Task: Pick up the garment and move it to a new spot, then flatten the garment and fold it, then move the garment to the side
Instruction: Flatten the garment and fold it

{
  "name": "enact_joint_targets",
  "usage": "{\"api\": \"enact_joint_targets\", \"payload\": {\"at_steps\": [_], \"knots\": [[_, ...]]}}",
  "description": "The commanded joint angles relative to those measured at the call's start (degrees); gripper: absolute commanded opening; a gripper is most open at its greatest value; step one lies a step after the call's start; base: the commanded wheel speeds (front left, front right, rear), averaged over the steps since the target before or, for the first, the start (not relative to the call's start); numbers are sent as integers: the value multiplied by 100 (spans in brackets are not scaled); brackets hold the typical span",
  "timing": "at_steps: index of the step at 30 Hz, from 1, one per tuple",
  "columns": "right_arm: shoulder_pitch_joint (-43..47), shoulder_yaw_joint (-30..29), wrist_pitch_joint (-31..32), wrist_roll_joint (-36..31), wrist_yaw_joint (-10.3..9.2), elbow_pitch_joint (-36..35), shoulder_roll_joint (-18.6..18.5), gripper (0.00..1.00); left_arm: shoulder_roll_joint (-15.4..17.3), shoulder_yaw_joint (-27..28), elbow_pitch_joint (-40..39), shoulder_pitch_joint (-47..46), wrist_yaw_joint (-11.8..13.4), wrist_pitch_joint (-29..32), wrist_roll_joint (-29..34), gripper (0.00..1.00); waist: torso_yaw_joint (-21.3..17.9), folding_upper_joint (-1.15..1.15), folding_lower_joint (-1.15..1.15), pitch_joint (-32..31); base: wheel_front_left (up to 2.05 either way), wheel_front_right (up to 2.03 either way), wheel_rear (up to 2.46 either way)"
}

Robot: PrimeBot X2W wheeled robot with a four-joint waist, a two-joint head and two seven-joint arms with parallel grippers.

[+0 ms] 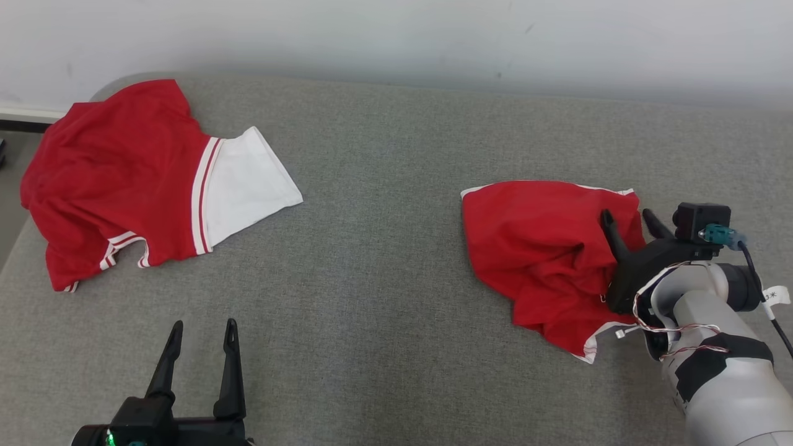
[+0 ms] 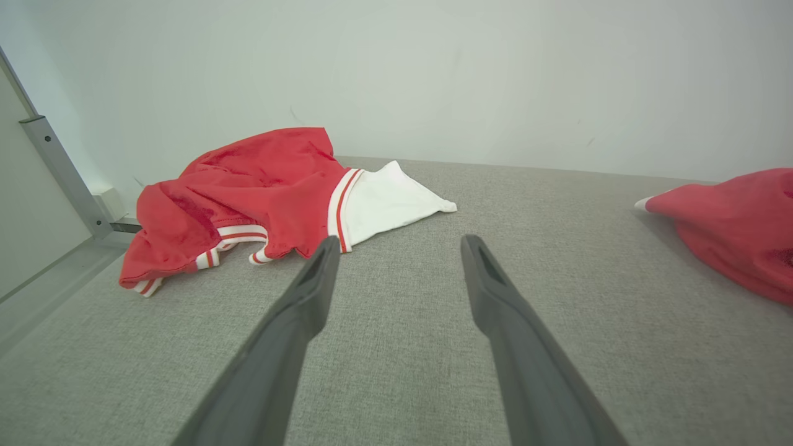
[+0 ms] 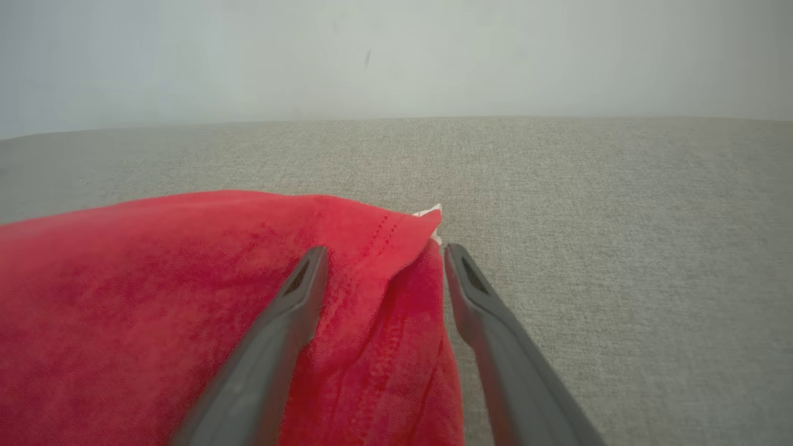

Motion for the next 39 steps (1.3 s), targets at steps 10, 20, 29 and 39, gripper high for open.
{"api": "enact_joint_targets", "payload": {"at_steps": [10,20,29,39], "knots": [[-115,456,-516,416,-12,-35,88,0,-22,78,122,67,-4,-19,-16,100,-78,-1,-1,-259,0,0,0],[926,1425,-612,593,-12,-2270,145,0,-25,242,62,353,-12,-19,-20,100,-315,-1,-1,-655,0,0,0],[2555,1997,-614,413,-12,-4320,-30,0,-27,124,-101,596,132,-19,-138,100,-342,-1,-1,-652,0,0,0],[4569,1631,-439,129,-12,-5035,-101,0,-28,161,-37,691,137,-20,-188,100,-511,-1,-1,-763,0,0,0]]}}
